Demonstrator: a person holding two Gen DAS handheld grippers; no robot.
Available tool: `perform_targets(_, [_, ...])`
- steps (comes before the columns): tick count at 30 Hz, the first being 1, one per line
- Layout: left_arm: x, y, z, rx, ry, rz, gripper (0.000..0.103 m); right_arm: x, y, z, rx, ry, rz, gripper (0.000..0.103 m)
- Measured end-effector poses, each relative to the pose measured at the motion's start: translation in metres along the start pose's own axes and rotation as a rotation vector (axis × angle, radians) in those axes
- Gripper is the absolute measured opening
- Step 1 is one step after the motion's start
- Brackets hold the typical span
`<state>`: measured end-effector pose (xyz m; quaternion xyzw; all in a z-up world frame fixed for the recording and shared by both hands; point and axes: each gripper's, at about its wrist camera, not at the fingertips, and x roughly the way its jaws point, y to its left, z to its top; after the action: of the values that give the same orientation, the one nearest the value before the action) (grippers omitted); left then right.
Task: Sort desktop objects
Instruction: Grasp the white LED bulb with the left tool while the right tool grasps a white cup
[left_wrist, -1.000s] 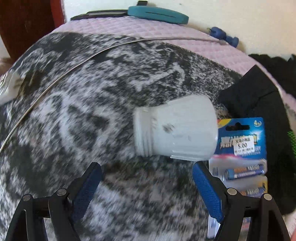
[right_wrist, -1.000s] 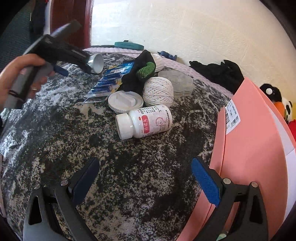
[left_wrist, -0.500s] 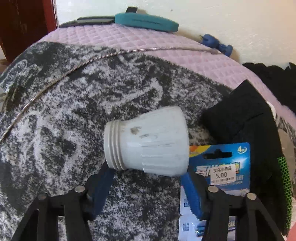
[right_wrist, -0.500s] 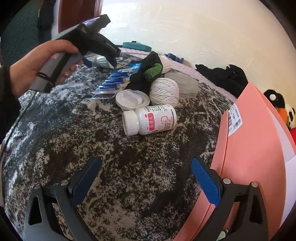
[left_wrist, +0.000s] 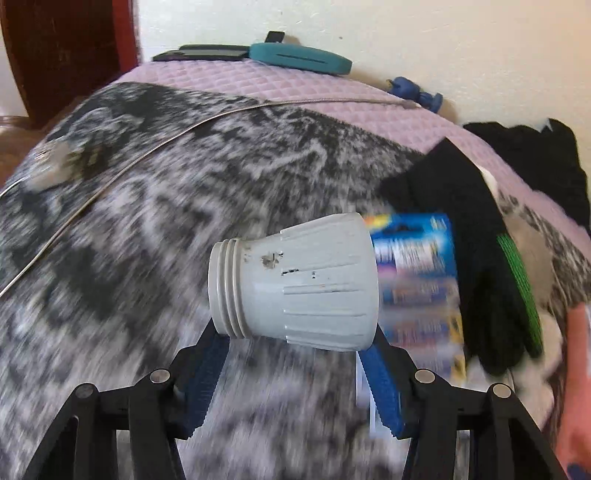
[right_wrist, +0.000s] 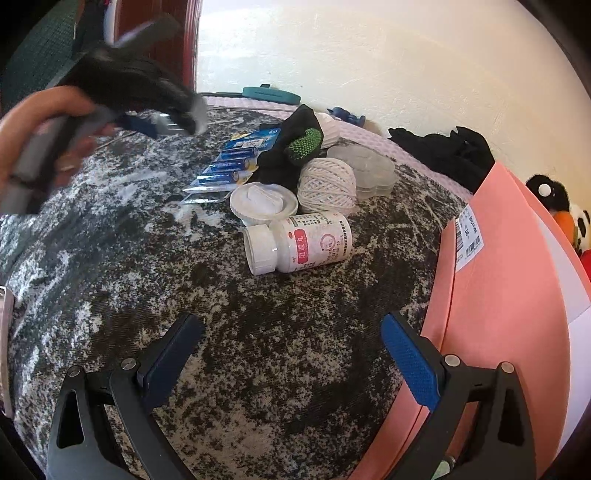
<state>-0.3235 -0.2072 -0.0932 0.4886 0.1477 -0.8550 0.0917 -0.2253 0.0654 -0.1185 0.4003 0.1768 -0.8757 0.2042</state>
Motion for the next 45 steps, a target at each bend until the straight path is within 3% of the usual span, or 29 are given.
perform_targets(8, [-0.073,0.001,-0.1,0.035,-0.019,0.006,0.061,0.012,-0.002,0.001,0.05,0.01,-0.007,0.101])
perform_targets(13, [-0.099,0.016,-0.138,-0.041,-0.001,-0.052,0.061,0.017,0.0,0.011,0.08,0.015,-0.015,0.1])
perform_targets(15, [-0.108,0.016,-0.146,-0.002,-0.008,-0.047,0.061,0.009,0.0,0.026,0.101,0.005,0.022,0.099])
perform_targets(18, [-0.118,0.022,-0.151,0.033,-0.018,-0.036,0.061,-0.007,-0.009,0.074,0.173,-0.058,0.048,0.098])
perform_targets(19, [-0.118,0.024,-0.152,0.034,-0.017,-0.038,0.061,-0.008,-0.013,0.093,0.197,-0.073,0.036,0.095])
perform_targets(20, [-0.118,0.029,-0.152,0.03,-0.017,-0.034,0.061,-0.005,-0.019,0.114,0.223,-0.079,0.014,0.082])
perform_targets(21, [-0.117,0.032,-0.153,0.026,-0.012,-0.027,0.061,0.003,-0.025,0.134,0.242,-0.071,-0.014,0.071])
perform_targets(22, [-0.114,0.035,-0.152,0.02,-0.004,-0.02,0.061,0.016,-0.031,0.152,0.246,-0.058,-0.054,0.068])
perform_targets(26, [-0.112,0.034,-0.148,0.021,0.001,-0.025,0.061,0.085,-0.05,0.204,0.229,0.021,-0.202,0.067])
perform_targets(30, [-0.118,0.028,-0.146,0.061,-0.021,-0.037,0.061,0.153,-0.052,0.217,0.189,0.149,-0.279,0.069])
perform_targets(31, [-0.117,0.03,-0.146,0.059,-0.018,-0.038,0.061,0.167,-0.047,0.215,0.176,0.194,-0.258,0.069])
perform_targets(34, [-0.111,0.04,-0.147,0.041,0.006,-0.042,0.061,0.174,-0.013,0.213,0.124,0.215,-0.004,0.069])
perform_targets(35, [-0.108,0.043,-0.148,0.032,0.017,-0.04,0.061,0.168,-0.001,0.214,0.088,0.191,0.097,0.07])
perform_targets(36, [-0.106,0.046,-0.149,0.025,0.024,-0.036,0.061,0.159,0.005,0.218,0.062,0.152,0.172,0.078])
perform_targets(37, [-0.104,0.048,-0.15,0.022,0.029,-0.031,0.061,0.152,0.003,0.222,0.077,0.112,0.203,0.084])
perform_targets(38, [-0.103,0.049,-0.15,0.022,0.03,-0.026,0.061,0.146,-0.007,0.228,0.142,0.078,0.2,0.089])
perform_targets(41, [-0.101,0.051,-0.15,0.02,0.032,-0.012,0.061,0.153,-0.045,0.243,0.362,0.079,0.132,0.091])
perform_targets(45, [-0.098,0.053,-0.147,0.007,0.03,-0.008,0.061,0.184,-0.068,0.257,0.458,0.147,0.066,0.09])
